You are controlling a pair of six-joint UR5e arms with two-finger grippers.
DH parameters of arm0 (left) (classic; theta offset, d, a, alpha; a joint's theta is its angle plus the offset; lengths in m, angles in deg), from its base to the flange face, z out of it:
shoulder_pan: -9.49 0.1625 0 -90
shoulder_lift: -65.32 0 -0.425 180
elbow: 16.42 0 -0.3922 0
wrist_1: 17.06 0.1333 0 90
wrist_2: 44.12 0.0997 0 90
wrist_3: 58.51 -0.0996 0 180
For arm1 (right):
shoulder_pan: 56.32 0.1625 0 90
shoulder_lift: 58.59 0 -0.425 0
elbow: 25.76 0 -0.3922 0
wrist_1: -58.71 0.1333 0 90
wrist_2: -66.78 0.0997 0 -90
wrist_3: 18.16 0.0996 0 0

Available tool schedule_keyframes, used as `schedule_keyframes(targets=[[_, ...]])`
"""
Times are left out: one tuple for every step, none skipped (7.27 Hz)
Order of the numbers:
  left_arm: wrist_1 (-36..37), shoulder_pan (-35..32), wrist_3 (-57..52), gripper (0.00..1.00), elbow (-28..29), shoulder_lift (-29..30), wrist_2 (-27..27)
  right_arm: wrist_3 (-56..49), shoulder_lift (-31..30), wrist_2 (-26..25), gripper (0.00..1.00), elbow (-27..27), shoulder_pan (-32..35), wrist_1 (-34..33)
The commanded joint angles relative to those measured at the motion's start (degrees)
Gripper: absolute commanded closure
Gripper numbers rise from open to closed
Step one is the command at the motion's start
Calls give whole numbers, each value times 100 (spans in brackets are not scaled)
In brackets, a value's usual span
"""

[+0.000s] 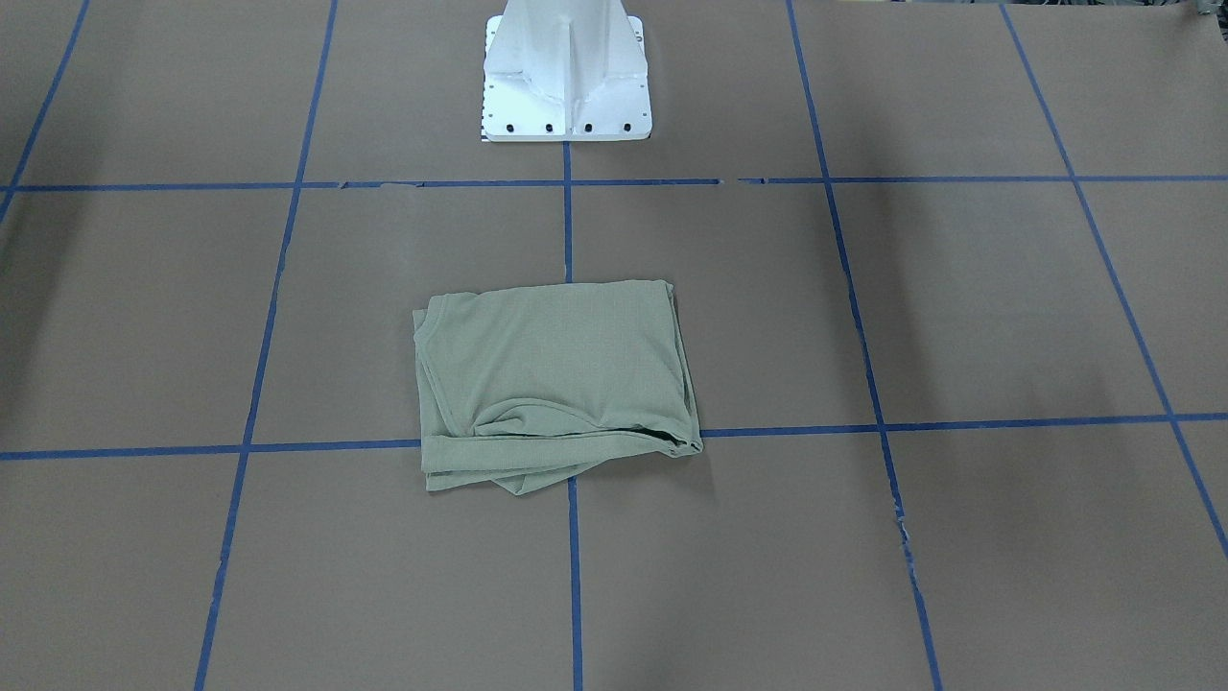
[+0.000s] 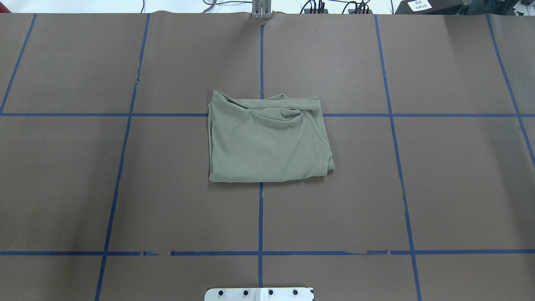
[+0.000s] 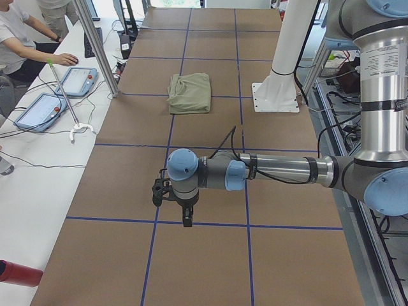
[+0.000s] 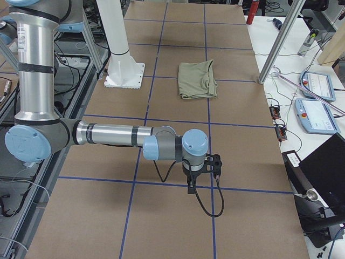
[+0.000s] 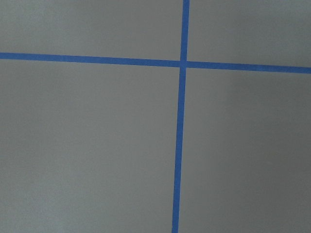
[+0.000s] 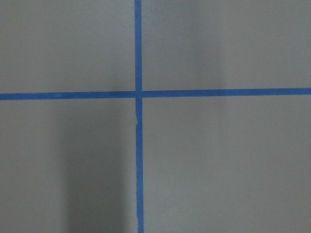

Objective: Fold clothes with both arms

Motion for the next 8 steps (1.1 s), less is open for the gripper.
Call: schedule_keyframes(targets=[[-2,-9,-19,0,-3,3,9,-25,-12,48,0,-7,-9,22],[-2,-9,-10,0,-3,3,9,-7,-12,39,0,-7,-9,31],[-2,-9,-19,0,-3,-5,9,-7,-12,48,0,2,-9,31],[6,-9,-19,0,-3,-14,9,-7,-12,65,0,11,-9,22],[-2,-9,-36,0,-3,-23,9,-7,-12,118,0,11,-9,31],[-2,-9,-36,0,-3,-32,9,-7,-4,118,0,11,-9,22],[-2,-9,-36,0,-12,-32,0,-7,-3,162,0,11,-9,22],[-2,-9,-45,0,-12,-40,0,-7,-12,162,0,2,-9,22]])
